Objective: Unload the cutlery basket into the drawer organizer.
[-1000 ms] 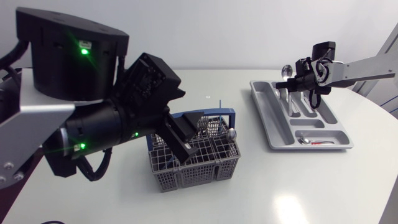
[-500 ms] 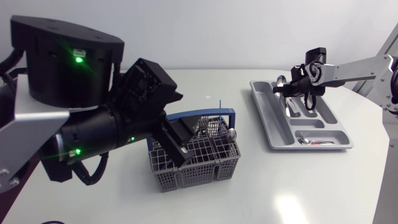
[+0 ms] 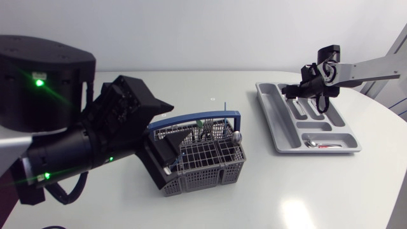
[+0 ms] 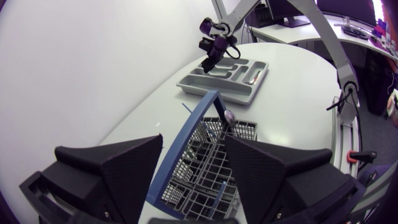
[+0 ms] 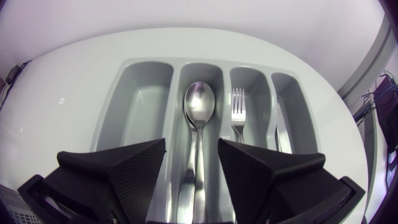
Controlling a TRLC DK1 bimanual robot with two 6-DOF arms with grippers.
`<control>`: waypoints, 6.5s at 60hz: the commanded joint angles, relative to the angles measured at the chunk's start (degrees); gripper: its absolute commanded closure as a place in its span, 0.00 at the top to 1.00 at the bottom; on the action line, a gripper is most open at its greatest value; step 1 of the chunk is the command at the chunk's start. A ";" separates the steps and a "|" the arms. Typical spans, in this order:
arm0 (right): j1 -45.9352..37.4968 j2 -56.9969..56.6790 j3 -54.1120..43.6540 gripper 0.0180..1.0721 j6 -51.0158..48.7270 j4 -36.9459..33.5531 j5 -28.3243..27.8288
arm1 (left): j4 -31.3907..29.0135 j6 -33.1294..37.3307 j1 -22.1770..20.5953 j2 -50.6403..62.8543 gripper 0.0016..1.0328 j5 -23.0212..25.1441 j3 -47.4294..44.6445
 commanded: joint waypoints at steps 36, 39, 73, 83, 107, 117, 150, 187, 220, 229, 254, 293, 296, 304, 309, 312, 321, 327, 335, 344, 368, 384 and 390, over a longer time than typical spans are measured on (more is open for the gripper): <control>7.39 -37.33 -35.79 0.71 -5.76 5.05 -7.57 | 5.99 11.67 8.09 -5.86 0.67 13.92 -14.29; 8.36 -39.43 -37.37 0.71 -5.94 4.87 -7.57 | 6.42 12.02 8.18 -5.07 0.67 14.28 -14.47; 14.16 -54.82 -46.42 0.71 -6.29 0.83 -7.21 | 15.65 14.83 7.91 3.63 0.38 14.80 -17.28; 14.51 -55.78 -47.04 0.71 -6.38 0.22 -7.21 | 16.53 14.74 8.09 4.25 0.21 14.80 -17.37; 14.86 -56.57 -48.00 0.71 -6.38 0.13 -7.21 | 16.27 14.92 7.56 4.51 0.04 15.51 -17.54; 14.86 -57.10 -48.18 0.71 -6.55 0.13 -7.13 | 16.27 14.92 7.56 4.51 0.03 15.86 -17.46; 16.36 -60.88 -48.62 0.71 -6.64 -2.33 -7.04 | 10.38 10.96 7.47 -3.05 0.03 17.35 -11.22; 24.18 -77.93 -50.11 0.71 -6.03 -10.51 -7.65 | 4.84 -10.75 11.43 -6.39 0.03 25.09 3.73; 34.99 -76.61 -49.06 0.67 1.88 -8.49 -17.15 | 4.84 -21.56 13.62 13.30 0.03 35.28 17.79; 34.90 -73.62 -48.35 0.64 3.64 -6.90 -21.28 | 4.76 -24.02 13.80 17.52 0.03 37.48 20.69; 35.16 -65.36 -44.84 0.59 4.52 -2.68 -23.30 | 4.40 -25.69 13.36 21.03 0.03 38.97 23.85; 37.63 -60.26 -43.17 0.14 5.13 -0.75 -23.21 | 4.40 -25.77 13.89 22.00 0.03 39.59 24.38; 37.63 -60.26 -43.26 0.12 5.13 -0.58 -23.30 | 4.40 -25.77 13.98 22.00 0.03 39.59 24.47; 37.63 -60.62 -43.70 0.09 5.05 -0.49 -23.12 | 4.40 -25.86 14.33 22.00 0.03 39.68 24.38; 37.71 -60.97 -43.87 0.07 5.05 -0.49 -23.12 | 4.40 -25.95 14.42 22.00 0.04 39.68 24.47; 37.80 -61.14 -43.96 0.07 4.96 -0.58 -23.30 | 4.40 -25.95 14.42 22.00 0.04 39.68 24.56; 37.89 -61.93 -44.22 0.06 4.96 -1.10 -23.30 | 4.32 -25.95 14.33 22.17 0.11 39.59 25.00; 37.98 -62.64 -44.49 0.06 4.87 -1.89 -23.30 | 4.23 -26.04 14.42 22.17 0.38 39.59 25.61; 37.36 -64.40 -44.93 0.06 4.17 -4.18 -23.03 | 3.17 -25.95 15.38 22.09 0.59 39.59 27.19; 33.67 -66.07 -45.10 0.06 2.23 -7.61 -23.03 | 2.12 -25.95 17.14 21.12 0.70 39.50 28.95; 11.26 -56.05 -42.46 0.06 -5.85 -10.42 -24.09 | 0.01 -21.03 19.25 17.25 0.72 37.04 24.91; 2.65 -38.03 -34.64 0.06 -6.20 -6.55 -21.98 | -2.45 -14.96 18.02 14.18 0.72 33.44 19.55; 1.94 -32.49 -31.21 0.06 -6.03 -6.38 -20.31 | -3.16 -12.68 17.23 12.95 0.72 31.68 17.52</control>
